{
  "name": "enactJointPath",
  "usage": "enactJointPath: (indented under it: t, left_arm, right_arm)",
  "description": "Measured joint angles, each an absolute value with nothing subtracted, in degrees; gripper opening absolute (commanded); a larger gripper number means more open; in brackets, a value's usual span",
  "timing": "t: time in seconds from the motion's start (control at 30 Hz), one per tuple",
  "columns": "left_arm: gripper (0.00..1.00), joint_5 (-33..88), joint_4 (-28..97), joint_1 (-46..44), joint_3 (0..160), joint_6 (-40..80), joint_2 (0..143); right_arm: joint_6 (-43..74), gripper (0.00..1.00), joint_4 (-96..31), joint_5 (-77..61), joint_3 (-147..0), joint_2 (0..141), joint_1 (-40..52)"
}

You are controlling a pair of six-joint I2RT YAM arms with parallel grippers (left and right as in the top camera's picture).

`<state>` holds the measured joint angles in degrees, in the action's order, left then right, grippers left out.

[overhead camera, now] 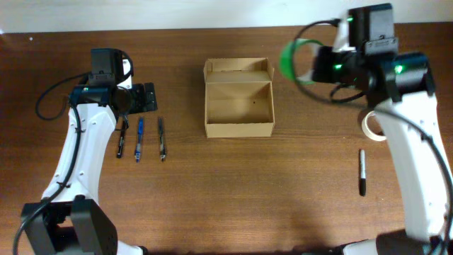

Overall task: Pack container
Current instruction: 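Carry the green tape into the box and release it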

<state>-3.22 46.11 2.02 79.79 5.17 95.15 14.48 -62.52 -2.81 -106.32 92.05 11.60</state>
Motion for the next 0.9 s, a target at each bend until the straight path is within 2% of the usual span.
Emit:
enactJointPath:
  t: [0.13,0.3,0.53,0.9]
  left_arm:
    - [0.99,-3.22,46.11,2.02,79.79,5.17,95.15]
    - [0.99,-3.22,46.13,2.02,79.79,5.17,95.15]
    - [0.99,-3.22,46.11,2.02,79.79,5.17,95.15]
    - [0.99,-3.22,46.11,2.02,79.79,5.17,95.15]
  right_arm:
    - [10.81,0.04,-61.06,-2.28,-107.04,92.44,21.63]
    - [9.65,0.04,-57.58,-0.23,-106.89,100.47,26.98]
    - [8.97,0.04,-54.06,0.75,-106.59,114.28,28.34]
    - [8.97,0.04,-49.41,1.10,-106.54,120.55,28.34]
